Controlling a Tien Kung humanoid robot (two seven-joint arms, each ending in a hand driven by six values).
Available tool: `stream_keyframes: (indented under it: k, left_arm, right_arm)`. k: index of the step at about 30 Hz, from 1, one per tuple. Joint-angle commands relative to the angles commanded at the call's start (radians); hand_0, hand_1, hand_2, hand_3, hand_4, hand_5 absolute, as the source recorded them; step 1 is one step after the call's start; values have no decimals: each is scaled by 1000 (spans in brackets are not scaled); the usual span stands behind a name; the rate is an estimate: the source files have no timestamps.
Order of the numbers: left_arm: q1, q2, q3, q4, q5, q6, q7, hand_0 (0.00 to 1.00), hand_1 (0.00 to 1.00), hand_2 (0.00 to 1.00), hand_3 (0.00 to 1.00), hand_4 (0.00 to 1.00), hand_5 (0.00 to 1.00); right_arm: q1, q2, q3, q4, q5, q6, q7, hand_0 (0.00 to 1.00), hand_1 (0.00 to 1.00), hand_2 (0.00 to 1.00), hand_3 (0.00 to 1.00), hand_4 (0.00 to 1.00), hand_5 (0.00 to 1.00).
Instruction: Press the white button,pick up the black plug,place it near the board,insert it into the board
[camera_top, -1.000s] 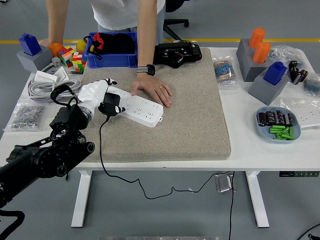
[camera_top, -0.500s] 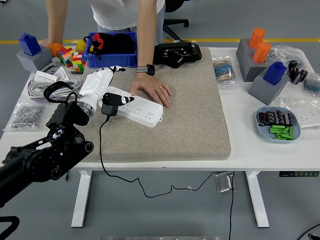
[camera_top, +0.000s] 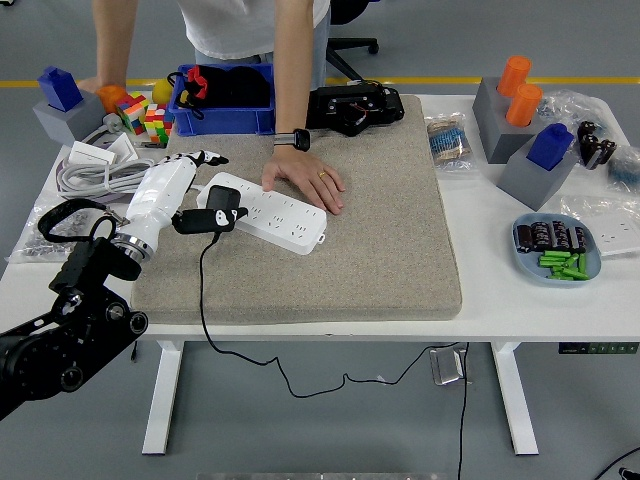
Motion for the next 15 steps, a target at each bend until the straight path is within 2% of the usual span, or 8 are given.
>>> stream_keyframes:
  k: [15]
  left_arm:
    - [2, 7, 42, 20, 7, -28, 30, 834, 841, 736, 694, 887, 415]
  right_arm:
    - [4, -3, -8, -1, 2, 0, 1, 761, 639, 621, 605, 655, 407]
